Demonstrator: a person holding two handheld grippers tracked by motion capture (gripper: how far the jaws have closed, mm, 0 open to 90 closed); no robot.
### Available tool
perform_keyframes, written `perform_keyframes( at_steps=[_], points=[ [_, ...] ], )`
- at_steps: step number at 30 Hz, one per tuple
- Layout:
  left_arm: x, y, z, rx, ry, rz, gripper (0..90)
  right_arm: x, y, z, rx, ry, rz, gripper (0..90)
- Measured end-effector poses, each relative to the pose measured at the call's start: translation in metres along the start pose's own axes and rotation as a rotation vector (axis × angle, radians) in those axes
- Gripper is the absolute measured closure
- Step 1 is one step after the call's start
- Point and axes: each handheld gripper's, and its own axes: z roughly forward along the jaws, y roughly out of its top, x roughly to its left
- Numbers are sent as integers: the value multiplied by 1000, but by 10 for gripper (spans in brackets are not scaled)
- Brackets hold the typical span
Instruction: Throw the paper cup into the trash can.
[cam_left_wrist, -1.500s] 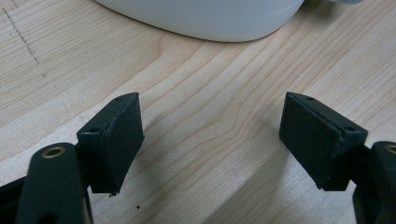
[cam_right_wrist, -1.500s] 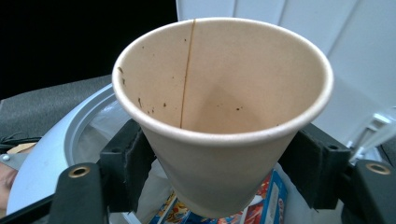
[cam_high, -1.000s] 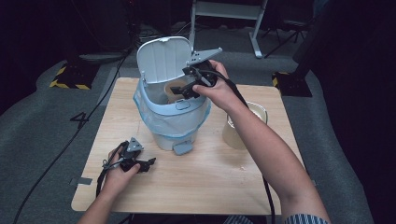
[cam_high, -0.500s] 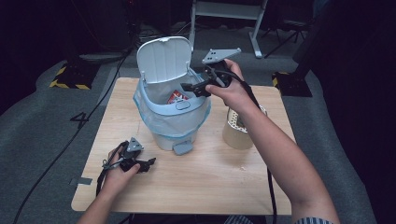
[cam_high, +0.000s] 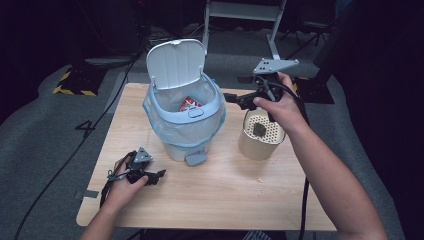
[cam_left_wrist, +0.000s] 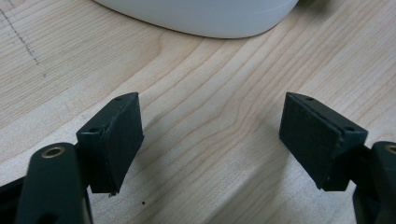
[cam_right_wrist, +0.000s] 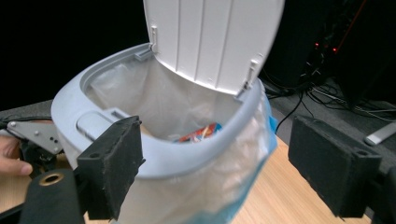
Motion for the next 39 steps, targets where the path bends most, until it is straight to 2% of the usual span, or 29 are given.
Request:
perform_keyframes(
  at_steps=[13, 20, 25, 30, 39],
  points=[
    [2, -1, -1, 5, 1, 11, 218, -11, -37, -54, 2, -74, 50, 194],
    [1, 0, -1, 6, 5, 13, 218, -15, -60, -78, 15, -97, 76, 200],
    [1, 0, 0, 2, 3, 2, 212, -16, -79, -92, 30, -111, 91, 204],
    [1, 1, 0, 4, 5, 6, 207, -14, -100, -105, 69, -135, 97, 210],
    [0, 1, 0, 8, 12, 1, 206, -9, -135, -117, 119, -148, 114, 219]
  ],
)
